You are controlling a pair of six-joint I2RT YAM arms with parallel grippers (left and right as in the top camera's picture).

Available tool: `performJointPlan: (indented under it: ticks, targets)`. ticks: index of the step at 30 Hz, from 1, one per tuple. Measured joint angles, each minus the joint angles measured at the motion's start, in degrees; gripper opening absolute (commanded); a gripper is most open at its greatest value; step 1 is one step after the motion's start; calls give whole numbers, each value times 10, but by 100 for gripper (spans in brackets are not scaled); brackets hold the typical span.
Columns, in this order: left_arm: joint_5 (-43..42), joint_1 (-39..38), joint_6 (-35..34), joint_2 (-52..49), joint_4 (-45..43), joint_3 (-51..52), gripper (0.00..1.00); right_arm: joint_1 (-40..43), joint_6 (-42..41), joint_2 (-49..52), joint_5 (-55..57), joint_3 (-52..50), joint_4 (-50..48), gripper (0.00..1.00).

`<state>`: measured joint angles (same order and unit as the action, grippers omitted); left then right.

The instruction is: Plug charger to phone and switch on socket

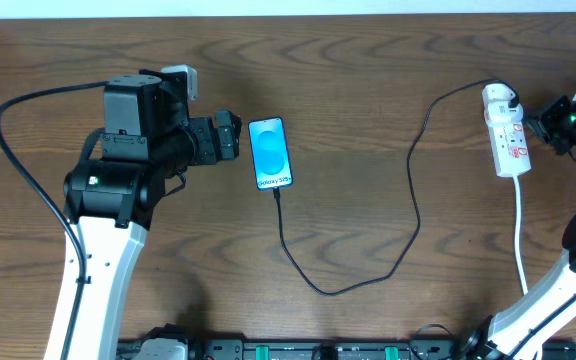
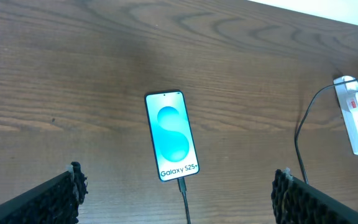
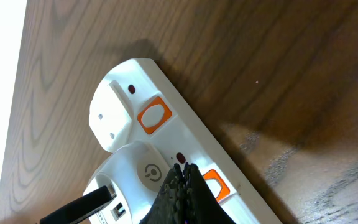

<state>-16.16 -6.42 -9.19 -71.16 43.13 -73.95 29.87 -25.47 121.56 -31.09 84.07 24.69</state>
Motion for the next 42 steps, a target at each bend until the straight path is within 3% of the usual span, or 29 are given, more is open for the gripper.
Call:
performJointPlan:
  ticks: [42]
  targets:
    - [0, 0, 0, 0, 0, 0, 96, -16, -8, 23, 30, 26, 57, 1]
